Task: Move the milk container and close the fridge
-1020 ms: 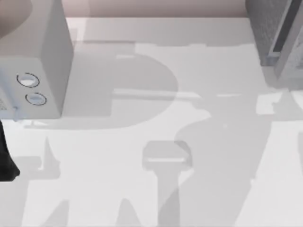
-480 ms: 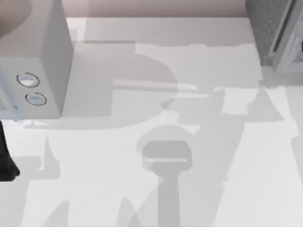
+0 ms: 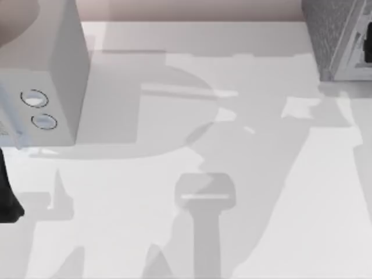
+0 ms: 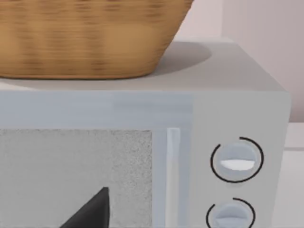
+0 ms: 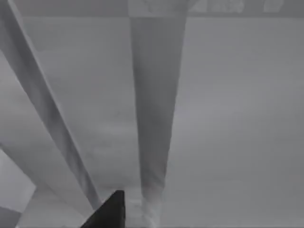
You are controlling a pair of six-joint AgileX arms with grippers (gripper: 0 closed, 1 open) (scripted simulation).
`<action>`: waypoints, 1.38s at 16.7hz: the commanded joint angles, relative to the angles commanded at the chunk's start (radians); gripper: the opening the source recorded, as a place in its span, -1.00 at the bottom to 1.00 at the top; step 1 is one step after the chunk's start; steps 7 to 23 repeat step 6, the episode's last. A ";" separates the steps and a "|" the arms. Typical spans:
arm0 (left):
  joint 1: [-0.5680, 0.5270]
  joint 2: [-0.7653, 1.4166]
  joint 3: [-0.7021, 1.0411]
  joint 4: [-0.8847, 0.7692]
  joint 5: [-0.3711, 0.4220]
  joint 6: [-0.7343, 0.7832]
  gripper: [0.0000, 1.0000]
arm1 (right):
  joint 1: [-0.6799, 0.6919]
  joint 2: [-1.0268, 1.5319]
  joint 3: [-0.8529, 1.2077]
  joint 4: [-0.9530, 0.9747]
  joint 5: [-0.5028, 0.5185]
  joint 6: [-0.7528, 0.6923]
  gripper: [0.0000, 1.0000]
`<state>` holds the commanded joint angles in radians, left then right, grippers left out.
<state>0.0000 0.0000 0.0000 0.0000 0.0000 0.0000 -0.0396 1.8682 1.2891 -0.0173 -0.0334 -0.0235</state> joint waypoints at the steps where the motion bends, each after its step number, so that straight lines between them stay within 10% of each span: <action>1: 0.000 0.000 0.000 0.000 0.000 0.000 1.00 | 0.000 0.036 0.053 -0.009 0.001 0.000 1.00; 23: 0.000 0.000 0.000 0.000 0.000 0.000 1.00 | 0.001 0.118 0.162 -0.028 0.005 -0.001 1.00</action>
